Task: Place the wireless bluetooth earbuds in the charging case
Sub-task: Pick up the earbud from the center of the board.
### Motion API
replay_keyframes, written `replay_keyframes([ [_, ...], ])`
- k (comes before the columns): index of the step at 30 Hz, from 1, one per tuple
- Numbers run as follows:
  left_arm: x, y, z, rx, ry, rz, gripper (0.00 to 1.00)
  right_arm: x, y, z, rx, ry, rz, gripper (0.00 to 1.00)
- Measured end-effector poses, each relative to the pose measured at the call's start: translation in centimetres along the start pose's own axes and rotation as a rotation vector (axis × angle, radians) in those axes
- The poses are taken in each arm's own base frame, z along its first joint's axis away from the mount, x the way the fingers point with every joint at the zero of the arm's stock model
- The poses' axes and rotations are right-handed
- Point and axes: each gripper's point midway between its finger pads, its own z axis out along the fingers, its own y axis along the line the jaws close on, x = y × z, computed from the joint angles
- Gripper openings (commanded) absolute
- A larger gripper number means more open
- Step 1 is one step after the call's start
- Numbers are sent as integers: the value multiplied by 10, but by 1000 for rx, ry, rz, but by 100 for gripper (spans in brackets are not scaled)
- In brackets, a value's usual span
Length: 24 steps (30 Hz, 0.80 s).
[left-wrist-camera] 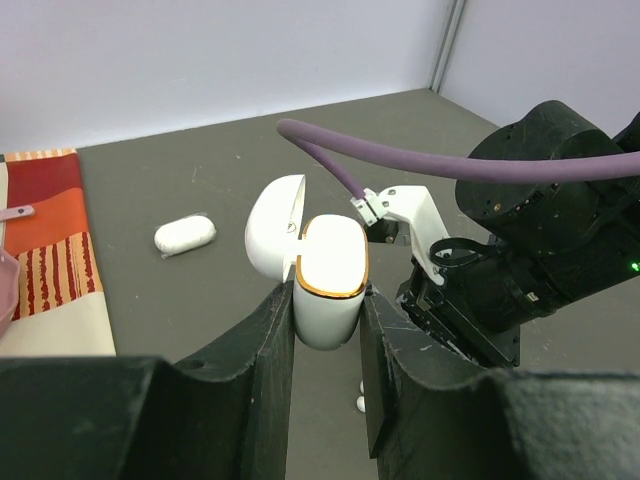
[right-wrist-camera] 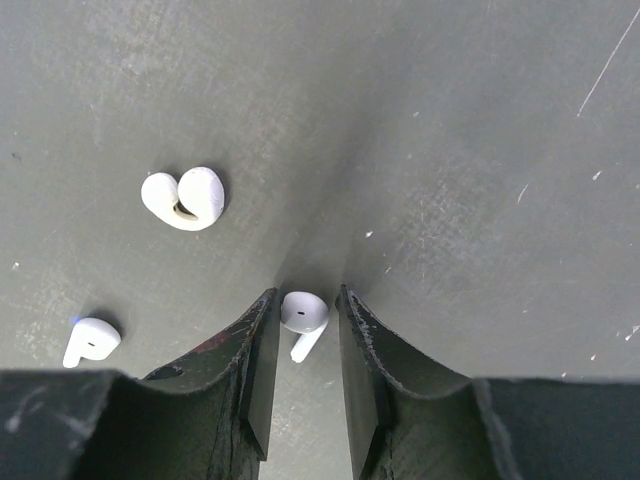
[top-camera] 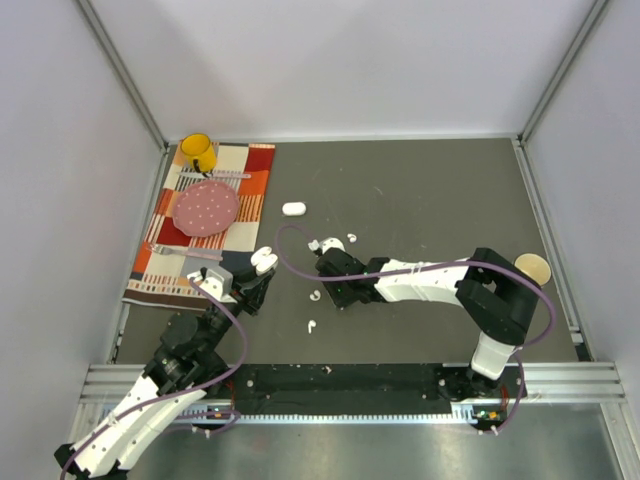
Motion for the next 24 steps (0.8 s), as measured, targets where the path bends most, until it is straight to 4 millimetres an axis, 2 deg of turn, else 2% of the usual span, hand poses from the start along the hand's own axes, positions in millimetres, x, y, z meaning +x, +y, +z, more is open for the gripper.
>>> replay_keyframes([
  [7, 0, 0, 0, 0, -1, -1, 0, 0, -1, 0, 6, 0, 0, 26],
  [10, 0, 0, 0, 0, -1, -1, 0, 0, -2, 0, 8, 0, 0, 13],
  [13, 0, 0, 0, 0, -1, -1, 0, 0, -2, 0, 11, -1, 1, 11],
  [14, 0, 0, 0, 0, -1, -2, 0, 0, -2, -1, 11, -1, 1, 6],
  [17, 0, 0, 0, 0, -2, -2, 0, 0, -3, -2, 14, -1, 3, 2],
  [20, 0, 0, 0, 0, -1, -3, 0, -4, -4, -10, 17, -13, 9, 0],
  [24, 0, 0, 0, 0, -2, -7, 0, -23, -3, -33, -4, -84, 25, 0],
])
